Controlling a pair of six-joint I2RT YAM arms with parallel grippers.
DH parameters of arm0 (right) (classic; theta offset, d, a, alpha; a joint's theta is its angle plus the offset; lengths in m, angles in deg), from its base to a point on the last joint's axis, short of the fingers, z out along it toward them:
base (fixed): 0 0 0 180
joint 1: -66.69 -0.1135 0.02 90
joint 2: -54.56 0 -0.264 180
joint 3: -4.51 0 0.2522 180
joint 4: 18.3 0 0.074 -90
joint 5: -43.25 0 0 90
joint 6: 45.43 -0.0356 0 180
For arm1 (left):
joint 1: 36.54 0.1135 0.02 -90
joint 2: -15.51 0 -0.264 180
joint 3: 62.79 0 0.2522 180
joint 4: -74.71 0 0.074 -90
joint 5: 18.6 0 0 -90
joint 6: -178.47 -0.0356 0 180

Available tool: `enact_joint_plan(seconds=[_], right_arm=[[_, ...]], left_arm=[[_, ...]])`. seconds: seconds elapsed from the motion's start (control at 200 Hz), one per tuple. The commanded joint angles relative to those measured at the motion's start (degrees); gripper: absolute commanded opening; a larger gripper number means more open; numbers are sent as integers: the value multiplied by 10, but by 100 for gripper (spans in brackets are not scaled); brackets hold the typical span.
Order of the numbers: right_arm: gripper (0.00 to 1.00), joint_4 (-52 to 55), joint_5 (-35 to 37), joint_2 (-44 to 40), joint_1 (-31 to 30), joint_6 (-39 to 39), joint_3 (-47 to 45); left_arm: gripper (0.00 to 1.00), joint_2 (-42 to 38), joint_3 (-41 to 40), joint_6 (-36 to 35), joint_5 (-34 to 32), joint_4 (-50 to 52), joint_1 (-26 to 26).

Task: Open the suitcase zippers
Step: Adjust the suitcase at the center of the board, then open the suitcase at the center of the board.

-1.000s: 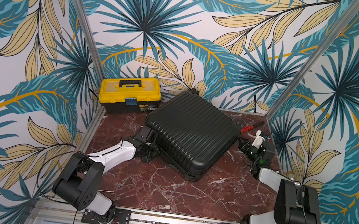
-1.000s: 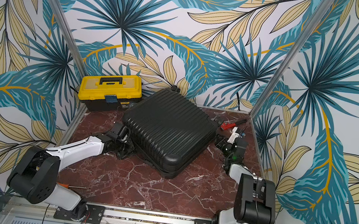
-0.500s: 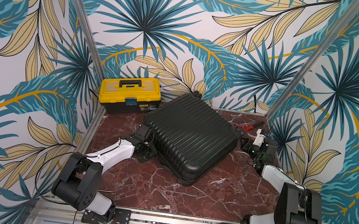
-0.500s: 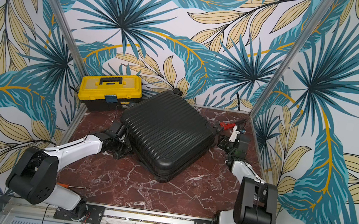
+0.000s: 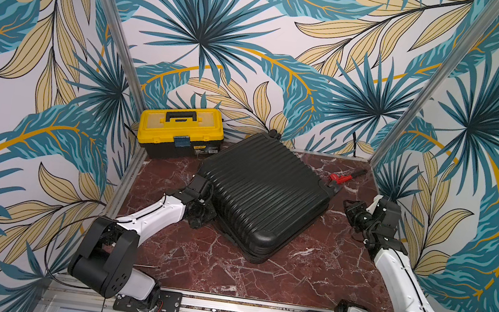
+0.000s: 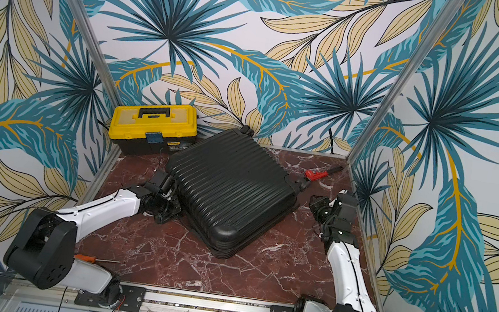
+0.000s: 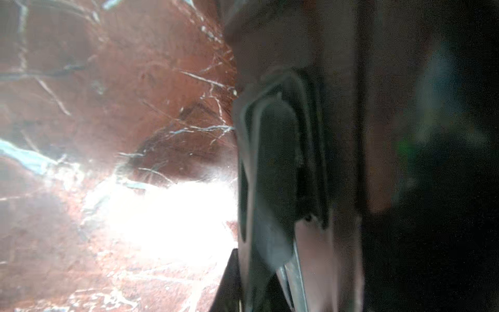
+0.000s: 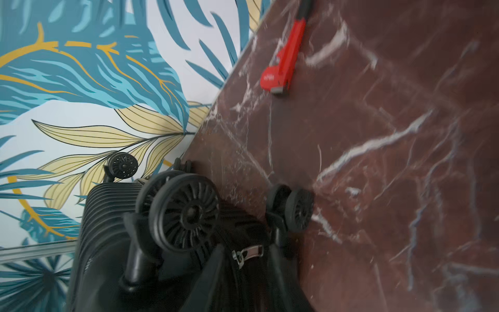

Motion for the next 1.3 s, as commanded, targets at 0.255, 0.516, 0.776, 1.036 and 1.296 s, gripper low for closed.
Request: enact_joint_plan(seconds=[0.255, 0.516, 0.776, 1.036, 1.296], right_arm=[[21, 201, -69, -18, -43, 32, 46], [26, 198, -69, 109, -45, 59, 176], [41, 312, 95, 108, -44, 115, 264], [43, 325, 40, 3, -58, 107, 185], [26, 332, -58, -90, -85, 88, 68]], left_arm=[[0, -55, -21, 17, -4, 31, -94], [68, -115, -25, -25, -30, 46, -203], [85, -244, 47, -128, -34, 127, -217], [88, -186, 224, -148, -151, 154, -87], [91, -19, 317, -141, -182, 103, 78]])
